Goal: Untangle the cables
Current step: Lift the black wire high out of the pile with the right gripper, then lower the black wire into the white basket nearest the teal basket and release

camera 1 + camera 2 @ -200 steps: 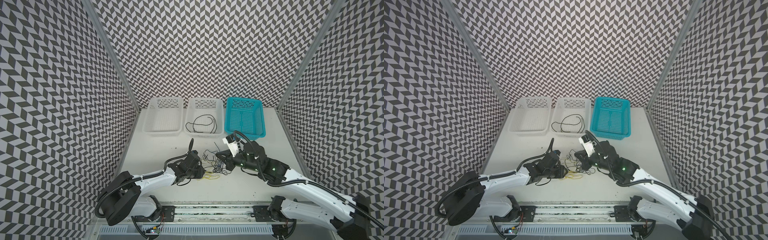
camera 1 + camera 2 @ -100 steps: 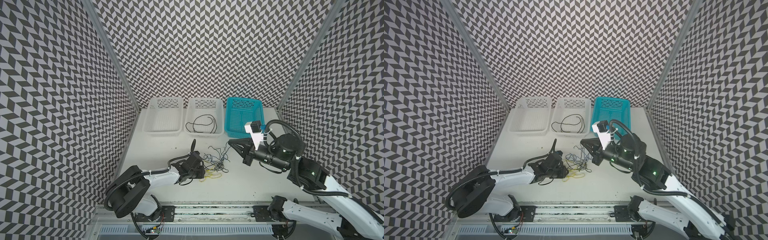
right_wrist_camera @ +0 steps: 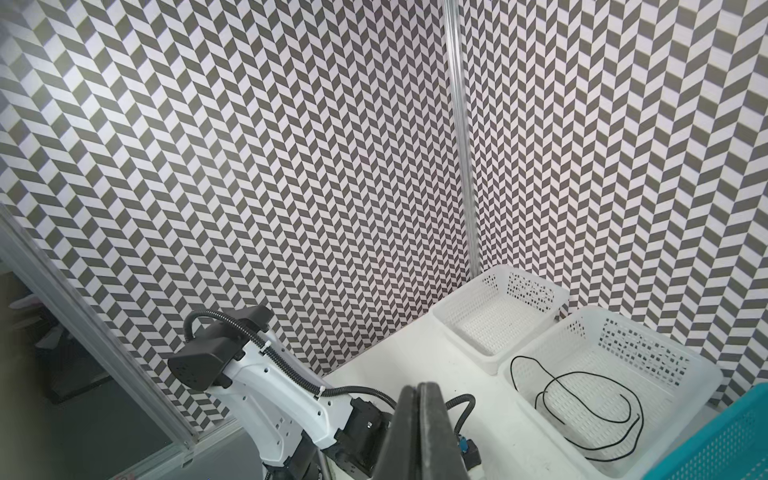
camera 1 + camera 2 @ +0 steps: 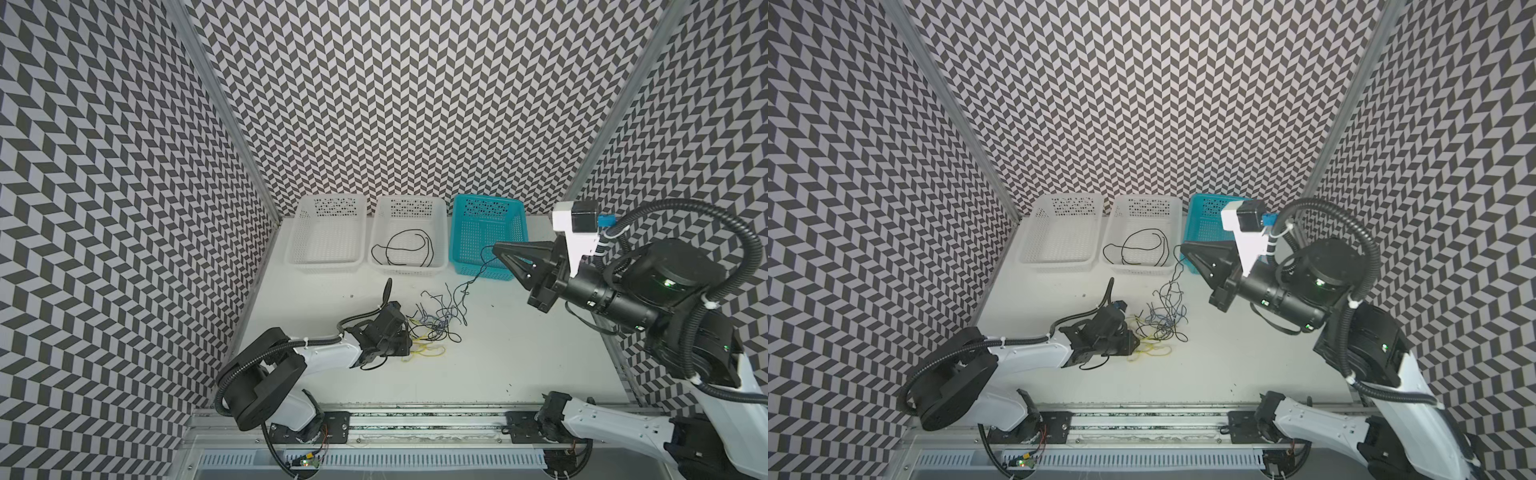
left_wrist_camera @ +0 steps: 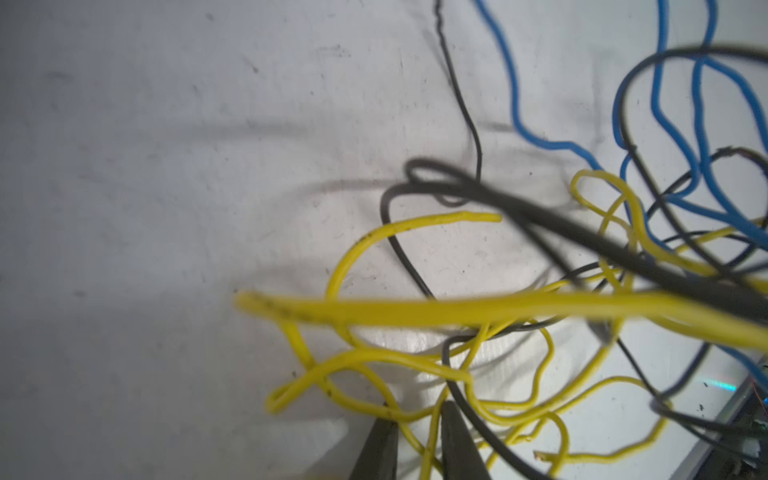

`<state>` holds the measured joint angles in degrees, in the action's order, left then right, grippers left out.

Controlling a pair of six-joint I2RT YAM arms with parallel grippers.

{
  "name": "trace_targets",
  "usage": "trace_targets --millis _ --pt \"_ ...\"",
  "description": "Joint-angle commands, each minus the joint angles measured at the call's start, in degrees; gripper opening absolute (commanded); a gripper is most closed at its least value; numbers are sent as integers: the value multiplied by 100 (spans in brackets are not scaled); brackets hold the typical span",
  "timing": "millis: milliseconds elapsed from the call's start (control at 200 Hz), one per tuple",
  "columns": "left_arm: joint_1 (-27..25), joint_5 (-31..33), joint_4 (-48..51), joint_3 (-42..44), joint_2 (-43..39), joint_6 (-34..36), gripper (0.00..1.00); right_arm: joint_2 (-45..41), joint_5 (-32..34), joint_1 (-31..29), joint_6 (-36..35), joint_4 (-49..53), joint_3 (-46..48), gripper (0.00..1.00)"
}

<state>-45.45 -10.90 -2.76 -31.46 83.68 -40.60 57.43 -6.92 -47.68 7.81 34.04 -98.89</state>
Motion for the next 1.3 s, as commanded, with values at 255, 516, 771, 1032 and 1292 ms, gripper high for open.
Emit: trace_targets --millis 255,516,771,1032,1292 --pt "36 245 1005 -119 -415 73 30 1430 210 -18 -592 920 -2781 0" --pt "44 371 2021 -663 -1576 285 48 1945 431 135 -866 555 -2961 0" --pt "75 516 3123 -1350 -2450 659 62 2655 -239 1085 -389 148 -3130 0" --pt "123 1126 4292 -2255 -2752 1761 74 3827 -1031 1550 82 -78 -3838 0" --pt "212 2380 3871 -2596 -2885 2954 88 4659 -1270 1847 90 -857 -3785 0"
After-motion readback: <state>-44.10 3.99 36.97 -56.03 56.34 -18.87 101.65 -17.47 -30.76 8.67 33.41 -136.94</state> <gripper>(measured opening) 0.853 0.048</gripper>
